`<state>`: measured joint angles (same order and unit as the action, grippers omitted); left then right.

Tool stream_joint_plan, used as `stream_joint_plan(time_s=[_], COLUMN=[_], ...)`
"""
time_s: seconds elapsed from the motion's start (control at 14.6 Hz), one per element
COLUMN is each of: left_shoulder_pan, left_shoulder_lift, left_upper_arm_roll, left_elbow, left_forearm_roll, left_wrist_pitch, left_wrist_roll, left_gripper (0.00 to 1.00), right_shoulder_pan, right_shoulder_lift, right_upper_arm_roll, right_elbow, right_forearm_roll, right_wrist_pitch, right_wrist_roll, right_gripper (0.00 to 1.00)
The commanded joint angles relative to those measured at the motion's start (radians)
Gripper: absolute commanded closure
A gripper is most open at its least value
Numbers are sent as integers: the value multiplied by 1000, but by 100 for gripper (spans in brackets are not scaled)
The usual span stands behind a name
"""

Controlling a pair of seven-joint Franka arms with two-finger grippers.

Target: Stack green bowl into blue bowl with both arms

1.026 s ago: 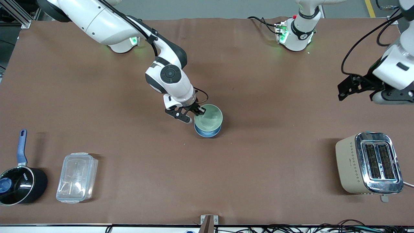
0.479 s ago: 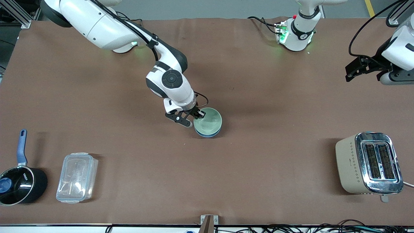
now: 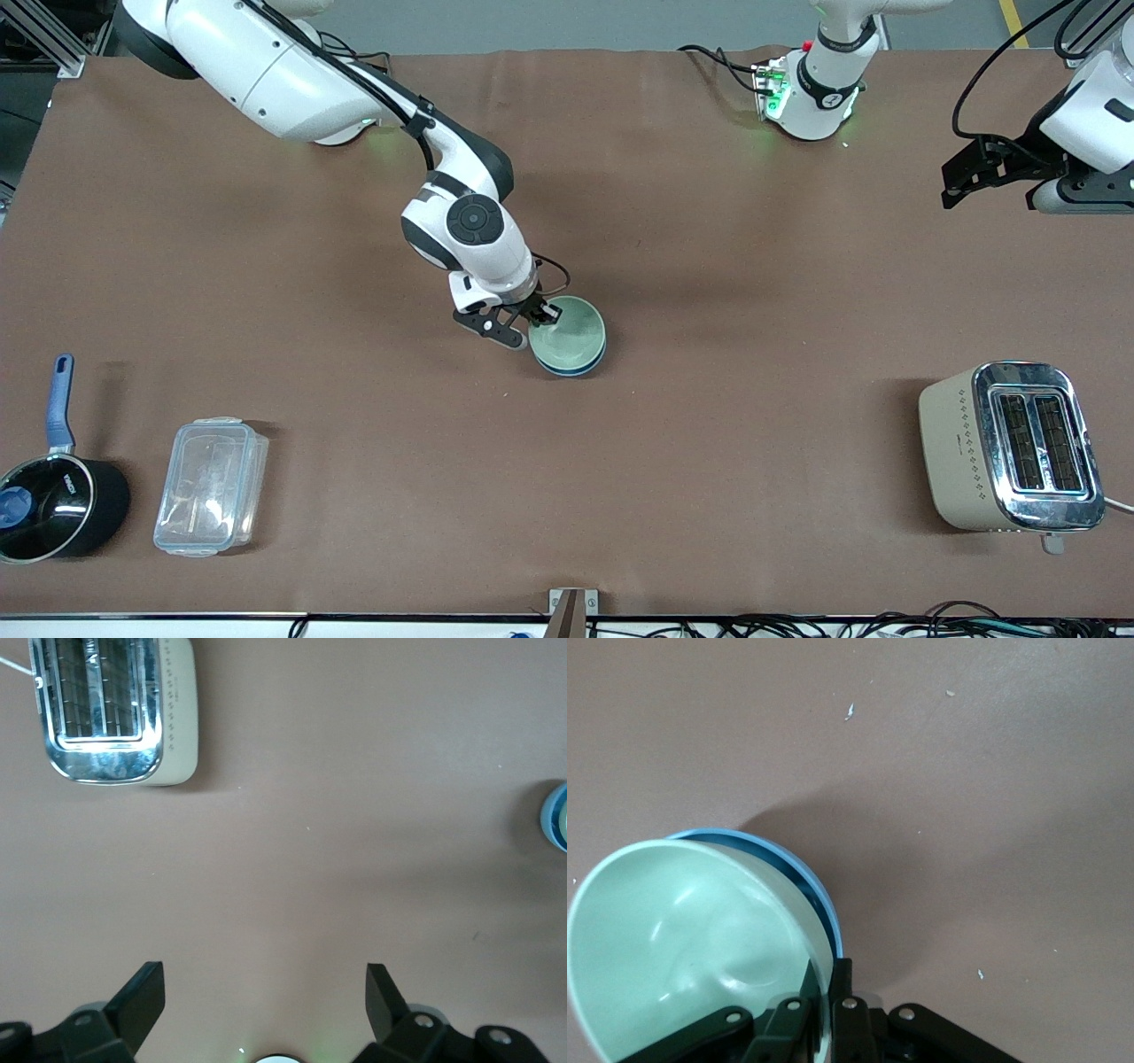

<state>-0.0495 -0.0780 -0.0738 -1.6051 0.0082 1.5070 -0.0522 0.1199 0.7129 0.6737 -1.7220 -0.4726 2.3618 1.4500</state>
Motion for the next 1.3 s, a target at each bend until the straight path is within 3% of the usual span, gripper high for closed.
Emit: stream_joint_plan(time_s=[0.0, 0.14, 0.21, 0.27, 0.41, 0.62, 0.82, 1.03, 1.23], left_shoulder_pan=[2, 2, 4, 2, 0, -6, -7, -7, -6], left_shoulder_lift=[-9, -5, -5, -5, -3, 7, 10, 10, 10], left_upper_arm_roll=[9, 9, 9, 9, 8, 6, 6, 6, 6], left_elbow=[-10, -12, -10, -9, -9, 5, 13, 13, 13], left_forearm_roll=[-24, -24, -24, -24, -25, -22, -20, -22, -22], left_wrist_pitch=[12, 12, 12, 12, 22, 39, 39, 38, 36], left_wrist_roll=[35, 35, 35, 35, 35, 35, 35, 34, 35], left_gripper=[0, 0, 0, 0, 0, 0, 0, 0, 0], right_shoulder_pan=[-2, -8, -14, -20, -52, -80, -80, -80, -82], right_shoulder_lift=[13, 8, -3, -28, -175, -363, -490, -620, -693], right_upper_arm_roll=[6, 7, 13, 17, 47, 2, -118, -300, -463], right_elbow=[8, 21, 33, 35, 27, 27, 35, 51, 93], right_forearm_roll=[-29, -26, -23, -29, -31, -28, -2, 173, 290], right_wrist_pitch=[5, -6, -27, -95, -273, -415, -508, -561, -654], right_wrist_roll=[33, 33, 32, 29, -3, -140, -322, -653, -929], right_gripper=[59, 16, 2, 0, 0, 0, 0, 0, 0])
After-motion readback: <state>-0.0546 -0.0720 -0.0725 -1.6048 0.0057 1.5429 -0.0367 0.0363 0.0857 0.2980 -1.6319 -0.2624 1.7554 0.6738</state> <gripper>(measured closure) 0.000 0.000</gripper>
